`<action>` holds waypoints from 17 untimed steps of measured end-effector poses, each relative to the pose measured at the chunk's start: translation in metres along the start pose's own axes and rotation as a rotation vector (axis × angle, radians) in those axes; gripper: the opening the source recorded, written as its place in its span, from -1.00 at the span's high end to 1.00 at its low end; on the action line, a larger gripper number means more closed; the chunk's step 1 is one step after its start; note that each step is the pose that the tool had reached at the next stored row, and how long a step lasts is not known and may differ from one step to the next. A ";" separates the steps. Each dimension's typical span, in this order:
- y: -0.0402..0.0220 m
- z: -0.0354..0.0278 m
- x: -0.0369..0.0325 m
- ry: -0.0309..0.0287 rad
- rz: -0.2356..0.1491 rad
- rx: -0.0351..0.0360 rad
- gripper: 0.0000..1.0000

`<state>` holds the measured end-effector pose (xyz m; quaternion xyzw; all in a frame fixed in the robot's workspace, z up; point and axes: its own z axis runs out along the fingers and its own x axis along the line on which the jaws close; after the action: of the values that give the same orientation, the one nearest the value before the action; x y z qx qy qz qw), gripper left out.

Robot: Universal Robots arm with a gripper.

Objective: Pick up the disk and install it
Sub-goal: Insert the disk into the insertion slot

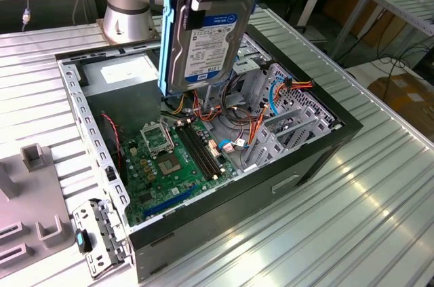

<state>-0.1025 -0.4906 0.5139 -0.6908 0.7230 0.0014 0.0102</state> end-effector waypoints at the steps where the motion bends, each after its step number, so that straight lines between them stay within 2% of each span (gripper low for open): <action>1: 0.0000 0.0000 0.0004 0.0000 0.000 0.0000 0.25; 17: -0.0005 -0.0002 0.0097 0.0001 0.000 -0.0001 0.25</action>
<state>-0.1024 -0.5003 0.5139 -0.6908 0.7230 0.0014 0.0101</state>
